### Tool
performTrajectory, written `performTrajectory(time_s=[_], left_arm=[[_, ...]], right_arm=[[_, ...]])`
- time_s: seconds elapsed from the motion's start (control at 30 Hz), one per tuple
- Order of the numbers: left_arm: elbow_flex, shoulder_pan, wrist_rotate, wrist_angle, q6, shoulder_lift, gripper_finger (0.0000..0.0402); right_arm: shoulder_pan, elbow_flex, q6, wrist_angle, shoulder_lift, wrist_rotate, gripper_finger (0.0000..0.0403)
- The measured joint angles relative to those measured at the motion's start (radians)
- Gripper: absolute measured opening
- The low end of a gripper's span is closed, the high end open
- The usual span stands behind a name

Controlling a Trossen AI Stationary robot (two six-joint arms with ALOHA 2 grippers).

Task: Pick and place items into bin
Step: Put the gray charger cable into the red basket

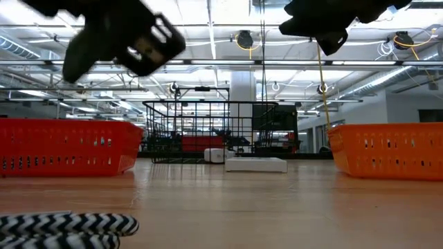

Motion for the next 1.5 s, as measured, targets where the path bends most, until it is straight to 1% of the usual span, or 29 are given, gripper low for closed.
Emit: performTrajectory(time_s=[0.13, 0.27, 0.43, 0.53, 0.63, 0.73, 0.8, 0.93, 1.3, 1.5], left_arm=[[0.0, 0.001, 0.02, 0.048, -0.027, 0.052, 0.0193], [0.0, -0.001, 0.038, 0.1, -0.053, 0.084, 0.0222], [0.001, -0.006, 0.039, 0.173, -0.097, 0.082, 0.025], [0.001, -0.01, 0.031, 0.177, -0.123, 0.082, 0.0259], [0.001, -0.016, 0.011, 0.177, -0.128, 0.09, 0.0262], [-0.002, -0.02, -0.037, 0.172, -0.138, 0.11, 0.0262], [0.0, -0.019, -0.035, 0.212, -0.157, 0.128, 0.0262], [0.0, -0.03, -0.039, 0.218, -0.179, 0.147, 0.0262], [0.0, -0.066, -0.144, 0.232, -0.226, 0.155, 0.0262], [0.0, -0.065, -0.156, 0.237, -0.263, 0.161, 0.0262]], right_arm=[[0.0, 0.0, 0.0, 0.0, 0.0, 0.0, 0.0125], [0.0, 0.0, 0.0, 0.001, 0.0, 0.0, 0.0125], [0.0, 0.0, 0.003, 0.0, 0.0, 0.0, 0.0125], [0.0, 0.0, 0.026, 0.0, 0.0, 0.004, 0.0125], [0.0, 0.0, 0.03, 0.0, 0.0, 0.003, 0.0125], [0.0, 0.0, 0.029, -0.001, 0.0, 0.004, 0.0125], [0.0, 0.0, 0.027, 0.0, 0.0, 0.004, 0.0125], [0.0, 0.001, 0.027, -0.004, 0.0, 0.004, 0.0125], [0.0, 0.001, 0.026, -0.008, 0.0, 0.005, 0.0125], [0.0, 0.001, 0.025, -0.008, 0.0, 0.003, 0.0125]])
